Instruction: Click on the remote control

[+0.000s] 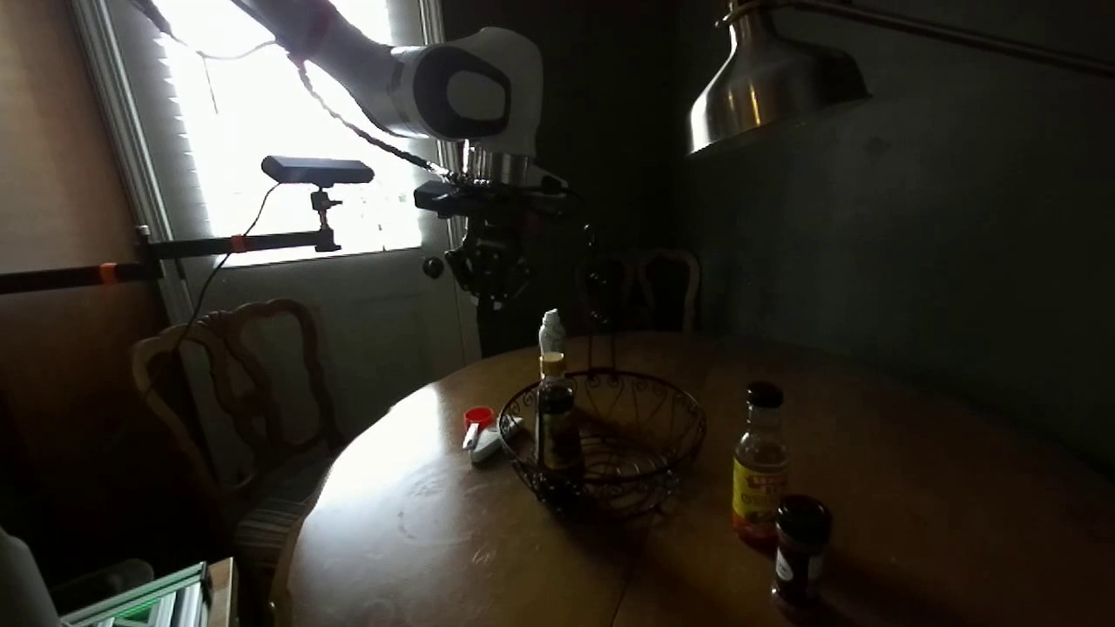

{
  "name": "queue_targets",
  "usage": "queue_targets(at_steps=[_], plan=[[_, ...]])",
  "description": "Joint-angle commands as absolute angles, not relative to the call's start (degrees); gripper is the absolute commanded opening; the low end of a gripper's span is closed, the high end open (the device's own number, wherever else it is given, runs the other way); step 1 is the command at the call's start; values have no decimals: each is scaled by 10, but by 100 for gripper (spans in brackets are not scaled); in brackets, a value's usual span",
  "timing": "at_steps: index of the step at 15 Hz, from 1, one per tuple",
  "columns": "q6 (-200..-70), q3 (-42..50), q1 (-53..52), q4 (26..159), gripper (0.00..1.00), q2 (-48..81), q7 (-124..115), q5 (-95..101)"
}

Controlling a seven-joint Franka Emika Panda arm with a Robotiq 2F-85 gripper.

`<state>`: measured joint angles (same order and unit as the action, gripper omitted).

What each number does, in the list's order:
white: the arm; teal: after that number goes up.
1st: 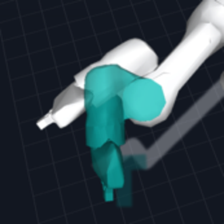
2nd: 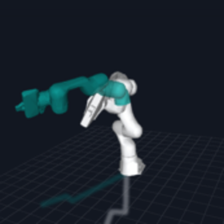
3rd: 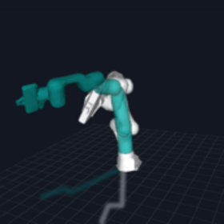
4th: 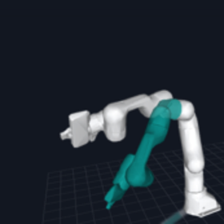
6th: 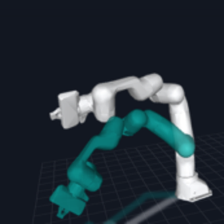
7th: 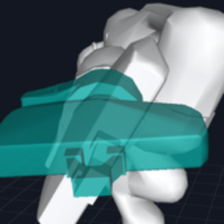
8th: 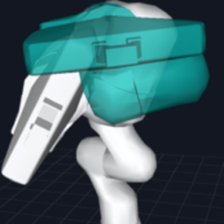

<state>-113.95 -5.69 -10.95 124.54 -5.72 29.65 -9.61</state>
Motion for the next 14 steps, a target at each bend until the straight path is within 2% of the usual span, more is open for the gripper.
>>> queue_targets(at_steps=[1, 2, 4, 14], plan=[[-1138, -62, -105, 1244, 13, -57, 296, -96], [-1138, -62, -105, 1244, 3, -57, 296, -96], [-1124, -70, -111, 1219, 0, -24, 294, -84], [-1119, -126, -127, 1100, 0, 139, 275, -51]])
